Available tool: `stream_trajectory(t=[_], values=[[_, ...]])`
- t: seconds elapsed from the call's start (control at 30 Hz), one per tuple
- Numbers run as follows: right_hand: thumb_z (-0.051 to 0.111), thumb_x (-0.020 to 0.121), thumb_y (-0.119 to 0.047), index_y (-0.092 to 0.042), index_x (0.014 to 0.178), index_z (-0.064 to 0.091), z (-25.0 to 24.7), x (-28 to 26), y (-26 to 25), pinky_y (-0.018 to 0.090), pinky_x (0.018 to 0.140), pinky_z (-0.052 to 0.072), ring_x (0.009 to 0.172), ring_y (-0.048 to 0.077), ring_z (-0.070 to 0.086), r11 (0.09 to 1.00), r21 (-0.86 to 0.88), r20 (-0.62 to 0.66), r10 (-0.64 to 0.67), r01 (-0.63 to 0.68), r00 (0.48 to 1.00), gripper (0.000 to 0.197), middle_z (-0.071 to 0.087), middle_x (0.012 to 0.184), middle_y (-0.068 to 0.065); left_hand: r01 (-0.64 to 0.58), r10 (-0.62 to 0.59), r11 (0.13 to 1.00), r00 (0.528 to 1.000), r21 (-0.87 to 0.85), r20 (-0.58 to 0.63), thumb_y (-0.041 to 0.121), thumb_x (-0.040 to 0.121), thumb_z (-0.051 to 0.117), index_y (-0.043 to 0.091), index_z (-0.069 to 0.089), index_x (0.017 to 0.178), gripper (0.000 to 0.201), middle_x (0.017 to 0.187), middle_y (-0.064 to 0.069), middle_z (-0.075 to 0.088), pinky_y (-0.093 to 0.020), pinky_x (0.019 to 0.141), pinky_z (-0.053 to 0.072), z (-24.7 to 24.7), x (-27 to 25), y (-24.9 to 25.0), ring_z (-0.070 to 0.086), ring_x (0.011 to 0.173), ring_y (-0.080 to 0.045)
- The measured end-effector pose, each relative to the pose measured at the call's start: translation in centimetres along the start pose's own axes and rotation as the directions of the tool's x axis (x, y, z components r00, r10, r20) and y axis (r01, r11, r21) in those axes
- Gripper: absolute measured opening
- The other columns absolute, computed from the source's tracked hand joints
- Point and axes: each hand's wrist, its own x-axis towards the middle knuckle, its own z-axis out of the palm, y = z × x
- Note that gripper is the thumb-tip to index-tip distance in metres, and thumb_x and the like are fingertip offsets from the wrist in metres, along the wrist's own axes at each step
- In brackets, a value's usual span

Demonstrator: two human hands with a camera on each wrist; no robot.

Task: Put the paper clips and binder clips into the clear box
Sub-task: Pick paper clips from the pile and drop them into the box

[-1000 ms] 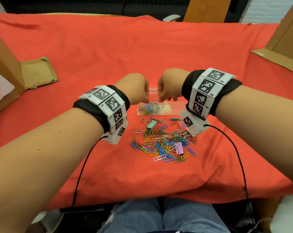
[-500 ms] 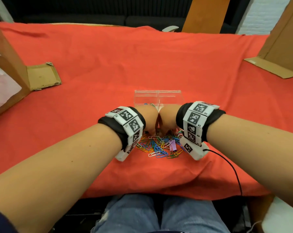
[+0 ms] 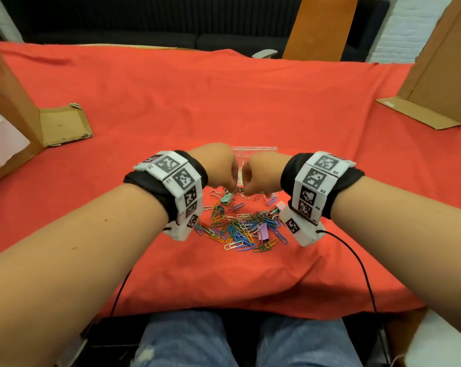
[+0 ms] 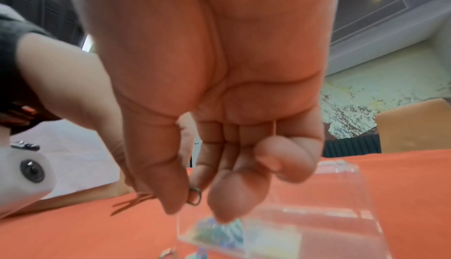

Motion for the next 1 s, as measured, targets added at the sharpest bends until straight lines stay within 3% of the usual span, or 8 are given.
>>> stream_trajectory(t=[0.23,0.37,0.5,0.7,0.77,0.83,0.93,1.0], values=[[0.060,0.086,-0.021,-0.017,0.087,0.058,-2.8,0.6,-0.4,0.017,0.053,0.035,0.063,0.022,0.054,0.999,-0.024,-0.186,-0.028,0.024,0.982,0.005,0.048,0.053,-0.004,0.022,-0.025,1.000,0.982,-0.018,-0.188,0.025,0.077,0.073,0.015,0.075,0.085,0.012,0.058,0.006,0.058,-0.026,0.056,0.039,-2.8,0.2,-1.1,0.054,0.057,-0.014],[0.061,0.085,-0.019,-0.012,0.097,0.067,-3.5,2.0,-0.2,0.022,0.051,0.036,0.055,0.018,0.050,1.000,0.008,-0.265,-0.014,0.017,0.964,0.014,0.057,0.071,0.001,0.028,-0.037,0.999,0.960,-0.033,-0.278,0.021,0.078,0.072,0.015,0.075,0.086,0.010,0.082,-0.003,0.070,-0.026,0.065,0.040,-3.2,1.3,-2.2,0.058,0.073,-0.019],[0.061,0.085,-0.018,-0.010,0.103,0.067,-3.2,3.5,0.0,0.027,0.067,0.035,0.079,0.021,0.050,1.000,-0.010,-0.297,0.000,-0.003,0.955,0.021,0.057,0.086,0.003,0.056,-0.058,0.998,0.952,-0.017,-0.299,0.020,0.079,0.070,0.018,0.073,0.085,0.007,0.087,-0.002,0.071,-0.028,0.066,0.043,-2.6,2.4,-2.9,0.061,0.079,-0.022],[0.064,0.086,-0.019,-0.010,0.107,0.067,-2.7,4.1,0.0,0.026,0.069,0.034,0.085,0.024,0.054,0.999,-0.031,-0.246,0.011,-0.020,0.969,0.023,0.055,0.089,0.001,0.050,-0.042,0.998,0.979,0.032,-0.199,0.022,0.080,0.070,0.015,0.072,0.095,0.016,0.091,-0.002,0.068,-0.027,0.068,0.039,-1.7,3.0,-2.9,0.055,0.079,-0.018],[0.065,0.085,-0.021,-0.011,0.105,0.066,-2.8,3.5,0.1,0.026,0.067,0.035,0.076,0.022,0.052,0.999,-0.033,-0.256,0.000,-0.009,0.967,0.022,0.055,0.085,0.001,0.025,-0.019,0.999,0.977,0.022,-0.212,0.019,0.080,0.069,0.015,0.072,0.094,0.015,0.089,-0.001,0.066,-0.025,0.068,0.037,-1.5,2.6,-2.5,0.054,0.078,-0.017],[0.066,0.084,-0.021,-0.015,0.095,0.066,-2.8,2.8,0.5,0.024,0.059,0.039,0.056,0.017,0.051,0.999,-0.037,-0.220,-0.013,0.005,0.975,0.013,0.055,0.069,-0.002,-0.007,0.012,1.000,0.981,0.028,-0.195,0.018,0.079,0.068,0.015,0.072,0.091,0.013,0.084,-0.001,0.066,-0.025,0.067,0.037,-1.3,1.9,-2.0,0.057,0.078,-0.019],[0.069,0.082,-0.022,-0.013,0.091,0.066,-1.7,1.6,1.0,0.015,0.045,0.040,0.041,0.007,0.053,0.996,-0.085,-0.023,0.009,-0.011,1.000,0.013,0.056,0.057,-0.005,-0.061,0.060,0.997,0.998,0.039,0.003,0.022,0.078,0.072,0.017,0.073,0.093,0.016,0.075,0.004,0.064,-0.024,0.064,0.038,-0.1,0.7,-1.2,0.057,0.071,-0.016],[0.069,0.083,-0.028,-0.011,0.106,0.069,-0.6,0.8,1.2,0.009,0.033,0.036,0.031,0.001,0.050,0.981,-0.190,0.102,0.043,-0.023,0.994,0.029,0.062,0.058,-0.004,-0.081,0.076,0.997,0.979,0.018,0.190,0.027,0.076,0.075,0.020,0.072,0.096,0.022,0.077,0.001,0.069,-0.022,0.059,0.042,1.0,0.1,-0.8,0.057,0.062,-0.013]])
